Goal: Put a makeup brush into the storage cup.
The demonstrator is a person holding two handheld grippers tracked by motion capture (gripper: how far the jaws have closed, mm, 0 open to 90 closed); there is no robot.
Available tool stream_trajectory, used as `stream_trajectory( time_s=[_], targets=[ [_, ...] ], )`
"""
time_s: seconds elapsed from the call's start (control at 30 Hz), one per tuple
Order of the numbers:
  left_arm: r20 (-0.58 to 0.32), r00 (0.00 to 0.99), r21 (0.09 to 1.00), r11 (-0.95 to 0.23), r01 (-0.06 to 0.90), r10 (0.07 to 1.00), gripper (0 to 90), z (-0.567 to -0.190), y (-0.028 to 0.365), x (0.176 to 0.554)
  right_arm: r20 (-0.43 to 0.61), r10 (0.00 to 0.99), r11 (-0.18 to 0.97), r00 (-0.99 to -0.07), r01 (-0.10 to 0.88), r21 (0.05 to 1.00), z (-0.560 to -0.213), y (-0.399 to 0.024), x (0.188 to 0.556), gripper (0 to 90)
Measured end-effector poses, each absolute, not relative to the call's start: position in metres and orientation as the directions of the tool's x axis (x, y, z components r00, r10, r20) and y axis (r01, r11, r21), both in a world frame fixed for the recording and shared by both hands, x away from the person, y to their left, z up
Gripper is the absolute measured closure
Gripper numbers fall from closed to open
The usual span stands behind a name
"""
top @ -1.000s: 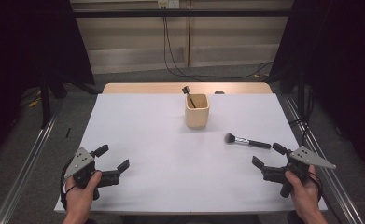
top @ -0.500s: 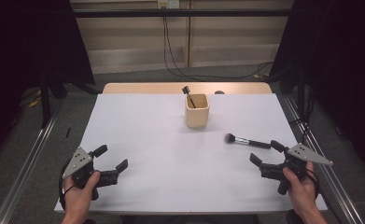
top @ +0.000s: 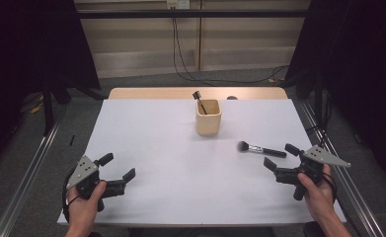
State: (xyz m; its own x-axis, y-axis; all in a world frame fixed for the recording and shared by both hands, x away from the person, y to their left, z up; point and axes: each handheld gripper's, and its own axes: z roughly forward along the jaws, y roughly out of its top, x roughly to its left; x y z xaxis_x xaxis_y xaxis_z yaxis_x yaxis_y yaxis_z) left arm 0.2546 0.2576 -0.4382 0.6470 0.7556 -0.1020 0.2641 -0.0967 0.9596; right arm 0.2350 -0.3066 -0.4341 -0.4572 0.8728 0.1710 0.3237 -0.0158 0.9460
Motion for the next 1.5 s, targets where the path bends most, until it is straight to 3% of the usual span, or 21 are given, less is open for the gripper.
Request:
stream_trajectory(
  time_s=[0.8, 1.5],
  targets=[
    [-0.098, 0.646, 0.960, -0.099, 0.261, 0.757, 3.0, -0.438, 0.258, 0.255, 0.105, 0.873, 0.027, -0.477, 0.260, 0.965, -0.412, -0.303, 0.276, 0.9],
    [-0.097, 0.644, 0.960, -0.100, 0.263, 0.759, 3.0, -0.439, 0.260, 0.256, 0.081, 0.862, 0.072, -0.500, 0.280, 0.957, -0.396, -0.298, 0.318, 3.4]
  ],
)
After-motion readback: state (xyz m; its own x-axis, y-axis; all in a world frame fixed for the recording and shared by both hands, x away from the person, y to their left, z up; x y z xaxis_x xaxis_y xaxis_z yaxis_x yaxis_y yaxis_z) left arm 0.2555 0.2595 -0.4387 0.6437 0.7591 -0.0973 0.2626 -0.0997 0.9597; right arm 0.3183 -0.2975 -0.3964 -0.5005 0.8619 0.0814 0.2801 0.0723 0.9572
